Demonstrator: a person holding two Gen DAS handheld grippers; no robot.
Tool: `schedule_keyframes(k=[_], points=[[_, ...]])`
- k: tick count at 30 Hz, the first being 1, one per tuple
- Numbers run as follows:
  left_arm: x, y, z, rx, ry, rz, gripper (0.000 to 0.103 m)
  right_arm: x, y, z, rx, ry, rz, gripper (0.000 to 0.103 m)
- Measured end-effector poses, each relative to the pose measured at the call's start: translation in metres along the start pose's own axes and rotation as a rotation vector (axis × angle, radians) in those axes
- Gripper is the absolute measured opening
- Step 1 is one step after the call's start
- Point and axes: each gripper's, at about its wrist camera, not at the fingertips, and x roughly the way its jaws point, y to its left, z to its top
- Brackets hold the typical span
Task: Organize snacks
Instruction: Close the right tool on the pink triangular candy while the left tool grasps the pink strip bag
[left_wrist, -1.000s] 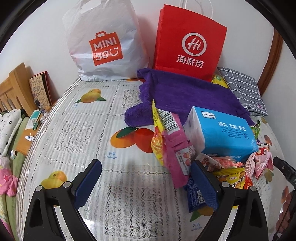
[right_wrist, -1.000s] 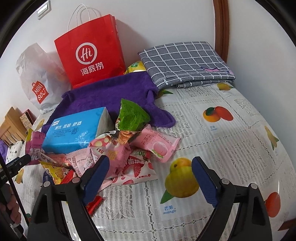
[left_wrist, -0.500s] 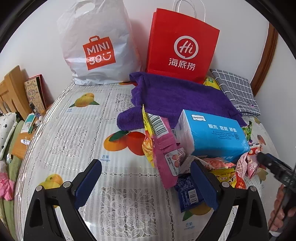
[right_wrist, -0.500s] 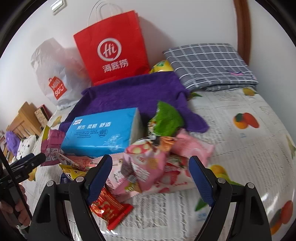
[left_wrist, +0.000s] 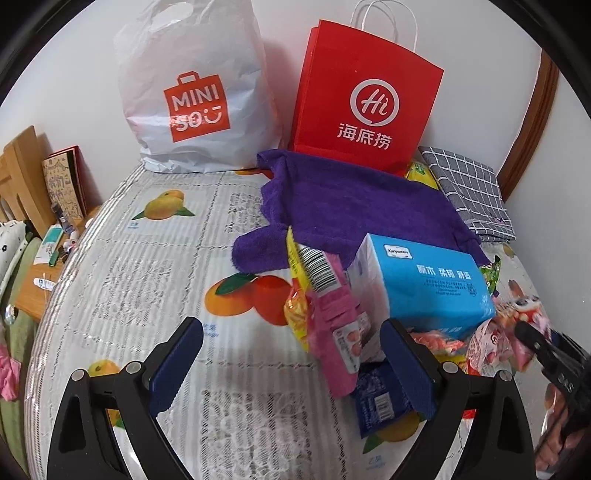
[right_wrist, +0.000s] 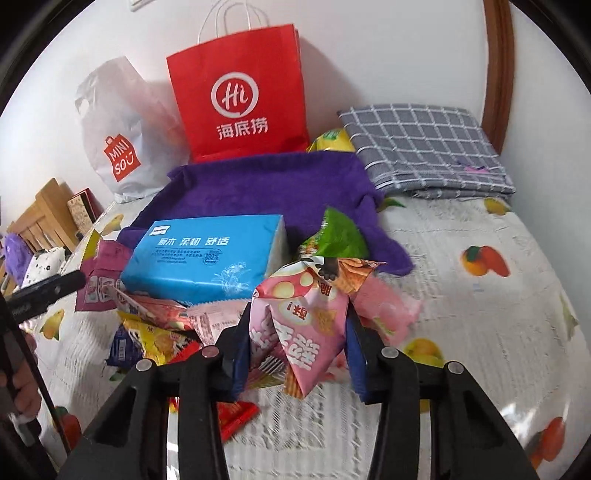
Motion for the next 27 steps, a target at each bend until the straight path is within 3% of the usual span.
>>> schedule_keyframes(k=[7, 17, 21, 27], points=[[0.017, -0.01, 0.004, 0.017, 0.024, -0.016, 0.084, -0.02, -0.01, -0.017, 0.0, -0.012, -0.015, 0.044], [0.031, -0.019, 0.002, 0.054, 0.058, -0.044, 0.036, -0.008, -0.017, -0.037, 0.007, 0.044, -0.036, 0.043], [0.029, -0.022, 0.0, 0.073, 0.051, -0.057, 0.03, -0.014, -0.015, -0.036, 0.005, 0.042, -0.056, 0.043], [0.013, -0.017, -0.004, 0.053, 0.045, -0.091, 0.028, -0.033, -0.009, -0.029, 0.0, 0.017, -0.082, 0.043]])
